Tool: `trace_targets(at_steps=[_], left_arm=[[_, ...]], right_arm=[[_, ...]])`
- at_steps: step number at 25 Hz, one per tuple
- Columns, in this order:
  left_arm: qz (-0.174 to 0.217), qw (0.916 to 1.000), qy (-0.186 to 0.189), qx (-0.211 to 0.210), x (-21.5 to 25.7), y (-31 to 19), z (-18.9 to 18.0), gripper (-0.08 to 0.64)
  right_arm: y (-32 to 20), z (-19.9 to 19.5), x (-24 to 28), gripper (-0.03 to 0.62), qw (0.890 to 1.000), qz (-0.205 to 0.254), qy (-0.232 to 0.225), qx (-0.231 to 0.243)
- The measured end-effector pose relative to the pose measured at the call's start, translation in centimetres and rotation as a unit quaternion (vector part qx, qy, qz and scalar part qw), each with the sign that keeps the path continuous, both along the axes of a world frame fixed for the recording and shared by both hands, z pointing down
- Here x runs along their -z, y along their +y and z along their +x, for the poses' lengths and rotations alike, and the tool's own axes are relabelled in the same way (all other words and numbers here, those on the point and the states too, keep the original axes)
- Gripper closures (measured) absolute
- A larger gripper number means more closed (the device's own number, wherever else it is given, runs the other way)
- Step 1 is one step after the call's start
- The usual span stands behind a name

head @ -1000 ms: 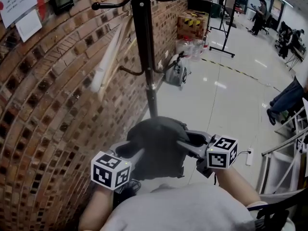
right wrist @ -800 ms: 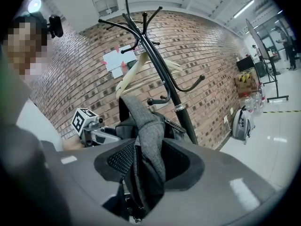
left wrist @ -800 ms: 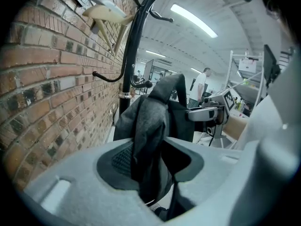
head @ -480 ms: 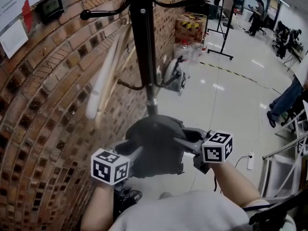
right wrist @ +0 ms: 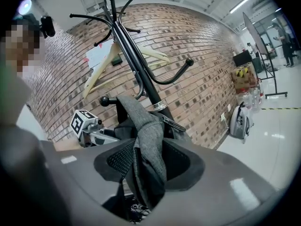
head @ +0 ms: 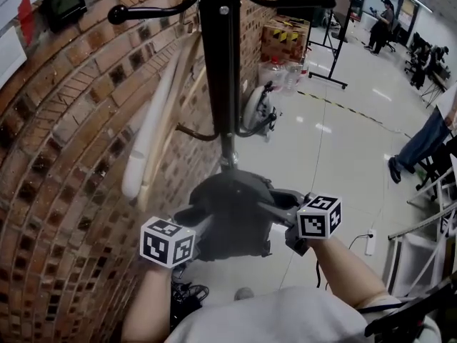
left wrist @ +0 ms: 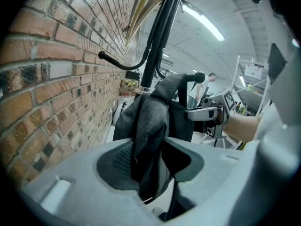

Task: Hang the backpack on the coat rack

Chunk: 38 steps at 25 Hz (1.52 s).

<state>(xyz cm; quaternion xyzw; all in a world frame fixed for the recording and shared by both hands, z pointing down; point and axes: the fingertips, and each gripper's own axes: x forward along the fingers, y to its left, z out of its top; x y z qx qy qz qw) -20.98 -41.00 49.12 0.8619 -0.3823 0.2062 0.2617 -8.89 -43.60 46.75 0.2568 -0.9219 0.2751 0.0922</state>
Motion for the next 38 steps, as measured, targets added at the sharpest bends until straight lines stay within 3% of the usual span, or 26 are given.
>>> trace_targets(at_steps=[9,15,18,20,24,26,28,30,33,34,38], left_arm=[[0.027,0.9994,0.020,-0.008,-0.9,-0.7,0.2,0.393],[0.031,0.9985,0.042,-0.016,-0.8,-0.8,0.1,0.368],[0.048,0.9979,0.043,-0.006,-0.7,-0.9,-0.1,0.345],[0.048,0.9964,0.069,0.012,-0.4,-0.7,-0.7,0.311],[0.049,0.9908,0.105,0.069,0.2,1.3,-2.7,0.299],[0.052,0.9882,0.100,0.104,0.4,2.8,-3.6,0.302],[0.050,0.9852,0.105,0.126,0.6,5.0,-3.4,0.310],[0.045,0.9841,0.124,0.119,1.2,8.5,-1.8,0.364],[0.065,0.9806,0.145,0.115,3.6,14.2,1.2,0.514],[0.074,0.9796,0.151,0.110,4.5,16.3,2.4,0.558],[0.084,0.9837,0.148,0.057,6.4,26.5,8.1,0.558]], right_arm=[[-0.7,0.1,-0.9,0.400,0.999,0.039,0.012,0.013],[-0.8,0.3,-0.6,0.384,0.999,0.041,-0.011,0.015],[-0.4,0.7,-0.6,0.350,0.999,0.037,-0.018,0.009],[0.4,1.3,-0.7,0.300,0.999,0.042,-0.002,0.011],[3.7,3.1,-0.7,0.288,0.998,0.057,0.026,0.005],[6.3,3.7,-0.3,0.316,0.998,0.059,0.027,0.008],[9.6,4.1,0.1,0.403,0.997,0.063,0.035,0.018],[13.6,4.2,0.6,0.496,0.997,0.062,0.039,0.036],[20.0,4.9,1.9,0.591,0.997,0.059,0.019,0.048],[22.2,5.3,2.5,0.591,0.997,0.058,0.010,0.050],[31.5,6.9,4.4,0.591,0.995,0.071,-0.007,0.069]])
